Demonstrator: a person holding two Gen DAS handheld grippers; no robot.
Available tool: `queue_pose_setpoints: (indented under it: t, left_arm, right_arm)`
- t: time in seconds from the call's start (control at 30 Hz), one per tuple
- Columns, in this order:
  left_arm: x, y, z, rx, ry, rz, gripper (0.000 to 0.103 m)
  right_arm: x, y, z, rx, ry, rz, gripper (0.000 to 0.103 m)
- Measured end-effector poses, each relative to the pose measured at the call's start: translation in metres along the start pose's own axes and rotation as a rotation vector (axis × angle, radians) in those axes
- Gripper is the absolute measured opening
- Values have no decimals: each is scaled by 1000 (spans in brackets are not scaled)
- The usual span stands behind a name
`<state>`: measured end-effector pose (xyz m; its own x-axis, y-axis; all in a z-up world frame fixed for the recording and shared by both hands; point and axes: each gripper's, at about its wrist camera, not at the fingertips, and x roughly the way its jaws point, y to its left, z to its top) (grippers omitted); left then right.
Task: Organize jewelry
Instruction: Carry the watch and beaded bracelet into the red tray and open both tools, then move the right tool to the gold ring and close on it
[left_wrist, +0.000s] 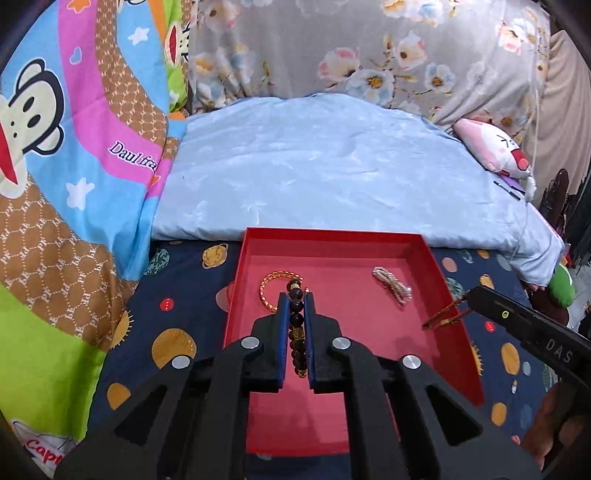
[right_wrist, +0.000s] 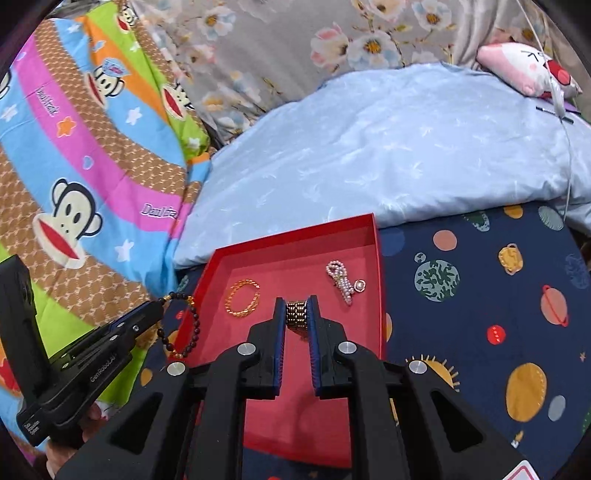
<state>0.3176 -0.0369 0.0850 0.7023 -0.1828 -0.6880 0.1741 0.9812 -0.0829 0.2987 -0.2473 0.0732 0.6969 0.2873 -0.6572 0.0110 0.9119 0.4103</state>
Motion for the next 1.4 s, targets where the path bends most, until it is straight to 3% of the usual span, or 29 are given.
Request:
queue_pose_setpoints:
  t: [0.33,0.47,0.63,1.0,1.4]
  left_arm:
    - [46,10,-3,-35,49,27,8]
    - [45,15,0,-77,33,60,44]
    - [29,19,-2,-85,19,49,46]
    - [-49,17,-62,-79,-8,31,52]
    - [-109,10,-148,-116,81,-23,52]
  right_arm:
    - [46,-7,-4,-52,51,-81,11]
    - [30,-6,-1,-55,-17,-120,24]
    - [-9,-8,-9,-37,-67,-94,25]
    - [-87,-5,-95,-24,-46,-93,29]
    - [-134,-1,-193,3,64,-89,29]
